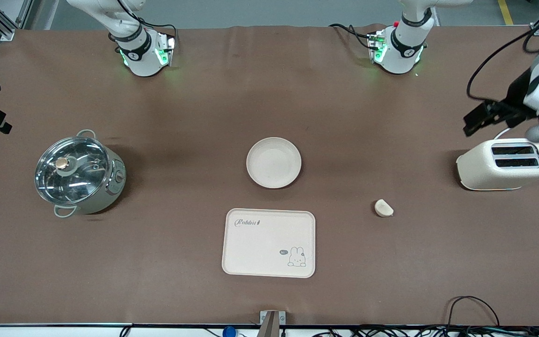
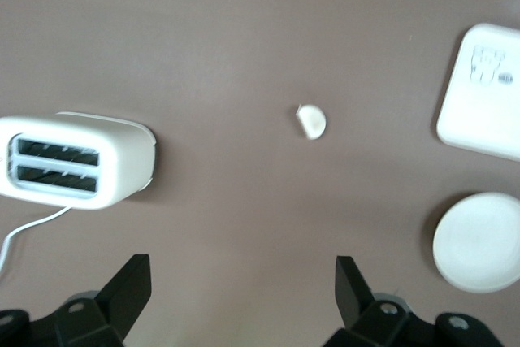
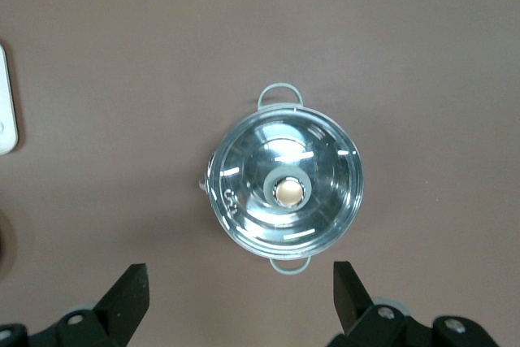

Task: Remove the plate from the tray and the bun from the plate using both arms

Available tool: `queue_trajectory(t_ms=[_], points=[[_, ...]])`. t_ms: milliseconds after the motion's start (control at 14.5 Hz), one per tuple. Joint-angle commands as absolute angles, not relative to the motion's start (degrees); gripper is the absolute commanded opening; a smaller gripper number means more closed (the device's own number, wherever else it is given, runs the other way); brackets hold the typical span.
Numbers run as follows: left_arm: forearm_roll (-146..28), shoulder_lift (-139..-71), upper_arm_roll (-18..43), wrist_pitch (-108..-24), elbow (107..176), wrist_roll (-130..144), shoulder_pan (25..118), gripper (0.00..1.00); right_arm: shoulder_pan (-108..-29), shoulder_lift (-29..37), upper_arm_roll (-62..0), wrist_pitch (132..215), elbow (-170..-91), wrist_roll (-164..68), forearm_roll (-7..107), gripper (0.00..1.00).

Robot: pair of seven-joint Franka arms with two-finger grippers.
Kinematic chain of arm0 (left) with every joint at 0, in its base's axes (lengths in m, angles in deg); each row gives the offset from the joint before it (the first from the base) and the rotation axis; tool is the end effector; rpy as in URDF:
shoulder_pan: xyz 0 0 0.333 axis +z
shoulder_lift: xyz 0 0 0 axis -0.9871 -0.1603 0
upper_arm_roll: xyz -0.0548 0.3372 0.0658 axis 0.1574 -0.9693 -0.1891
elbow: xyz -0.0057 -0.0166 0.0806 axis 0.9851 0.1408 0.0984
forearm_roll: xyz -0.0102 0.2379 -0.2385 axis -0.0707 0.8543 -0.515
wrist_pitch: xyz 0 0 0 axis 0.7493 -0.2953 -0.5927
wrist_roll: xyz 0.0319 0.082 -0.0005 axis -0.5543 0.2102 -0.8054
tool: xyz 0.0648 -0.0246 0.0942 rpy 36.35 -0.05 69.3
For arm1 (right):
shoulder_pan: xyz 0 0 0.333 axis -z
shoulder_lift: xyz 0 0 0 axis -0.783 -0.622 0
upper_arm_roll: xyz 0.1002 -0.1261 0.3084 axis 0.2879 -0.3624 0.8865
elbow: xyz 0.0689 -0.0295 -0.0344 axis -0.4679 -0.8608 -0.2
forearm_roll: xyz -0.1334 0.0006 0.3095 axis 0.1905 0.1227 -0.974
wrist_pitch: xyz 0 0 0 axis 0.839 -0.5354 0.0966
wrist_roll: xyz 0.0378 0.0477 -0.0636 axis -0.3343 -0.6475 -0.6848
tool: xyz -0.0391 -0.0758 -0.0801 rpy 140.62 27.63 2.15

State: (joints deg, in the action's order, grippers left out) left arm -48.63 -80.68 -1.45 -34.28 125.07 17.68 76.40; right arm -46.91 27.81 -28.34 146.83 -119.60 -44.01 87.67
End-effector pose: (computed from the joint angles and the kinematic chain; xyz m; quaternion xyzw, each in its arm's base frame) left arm 0.4933 -0.0709 0.6755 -0.9972 -0.0739 -0.0069 0.0126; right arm 0.4895 -0.0645 0.6594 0.9985 -0.0544 0.0042 0.0044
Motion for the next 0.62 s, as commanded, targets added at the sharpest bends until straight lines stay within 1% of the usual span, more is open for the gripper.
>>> queue_trajectory(t_ms=[0, 69, 207, 276, 345, 552], points=[[-49.01, -75.95, -0.74, -33.86, 130.52, 16.07, 76.82, 1.0, -46.44, 27.65, -28.06, 142.36, -118.82, -45.41, 84.83, 1.0], [-49.11, -74.8, 0.04, -33.95, 131.76, 15.81, 77.17, 1.0, -46.53, 27.66, -28.06, 141.73, -118.91, -45.06, 84.47, 1.0], [-51.46, -73.57, 5.12, -34.39, 133.0, 12.4, 83.03, 1.0, -46.35, 27.66, -26.92, 141.55, -118.91, -44.89, 84.38, 1.0], [-52.09, -72.26, 6.37, -34.39, 134.3, 10.98, 84.71, 1.0, -46.35, 27.66, -26.83, 141.46, -118.91, -44.88, 84.47, 1.0], [-52.09, -71.11, 6.55, -34.39, 135.19, 10.8, 84.9, 1.0, -46.53, 27.66, -26.83, 141.46, -118.82, -44.97, 84.55, 1.0], [-51.74, -70.92, 6.56, -34.03, 135.2, 8.43, 85.17, 1.0, -46.97, 27.66, -26.83, 141.55, -118.82, -44.8, 84.99, 1.0]])
